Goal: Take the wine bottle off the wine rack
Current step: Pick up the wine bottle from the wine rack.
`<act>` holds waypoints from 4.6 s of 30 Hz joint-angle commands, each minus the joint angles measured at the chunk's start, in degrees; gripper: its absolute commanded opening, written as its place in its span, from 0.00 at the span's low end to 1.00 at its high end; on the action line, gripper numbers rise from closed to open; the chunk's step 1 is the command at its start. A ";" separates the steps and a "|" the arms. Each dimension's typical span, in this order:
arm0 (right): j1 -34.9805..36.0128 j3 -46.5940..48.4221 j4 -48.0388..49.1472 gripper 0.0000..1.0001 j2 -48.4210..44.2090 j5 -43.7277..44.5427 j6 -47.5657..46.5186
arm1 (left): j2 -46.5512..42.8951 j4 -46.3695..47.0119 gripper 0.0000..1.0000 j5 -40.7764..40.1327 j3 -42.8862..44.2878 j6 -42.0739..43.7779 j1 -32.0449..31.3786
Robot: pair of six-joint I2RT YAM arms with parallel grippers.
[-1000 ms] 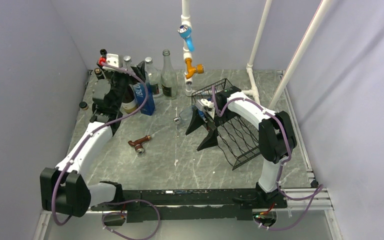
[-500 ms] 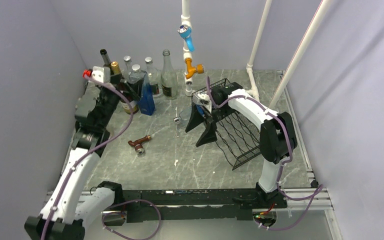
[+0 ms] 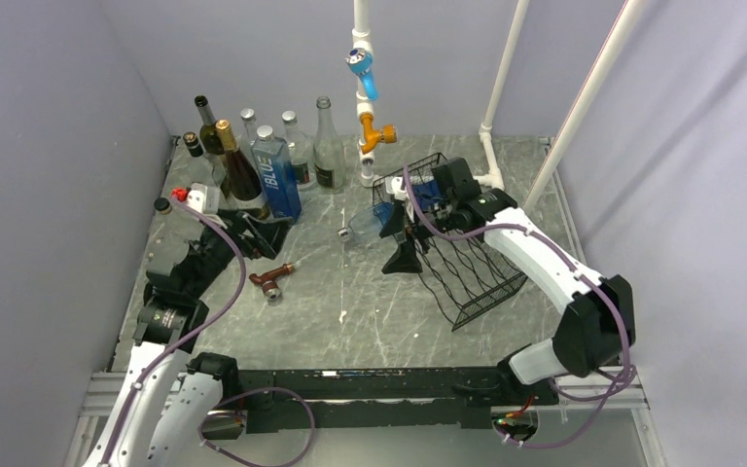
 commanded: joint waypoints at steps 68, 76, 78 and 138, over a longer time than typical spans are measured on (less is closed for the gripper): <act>-13.11 -10.62 11.76 1.00 -12.68 5.56 5.05 | 62.40 9.41 1.00 -6.35 20.75 52.20 -23.44; -13.59 -9.97 11.05 1.00 -12.59 5.58 4.67 | 65.71 8.43 0.99 -5.42 23.70 51.93 -23.38; -13.78 -9.84 10.85 1.00 -12.69 5.49 4.46 | 66.50 7.82 1.00 -5.45 24.70 51.94 -23.38; -17.85 -9.92 10.59 1.00 -13.73 2.75 4.23 | 79.65 1.79 0.72 -8.24 35.69 51.72 -24.44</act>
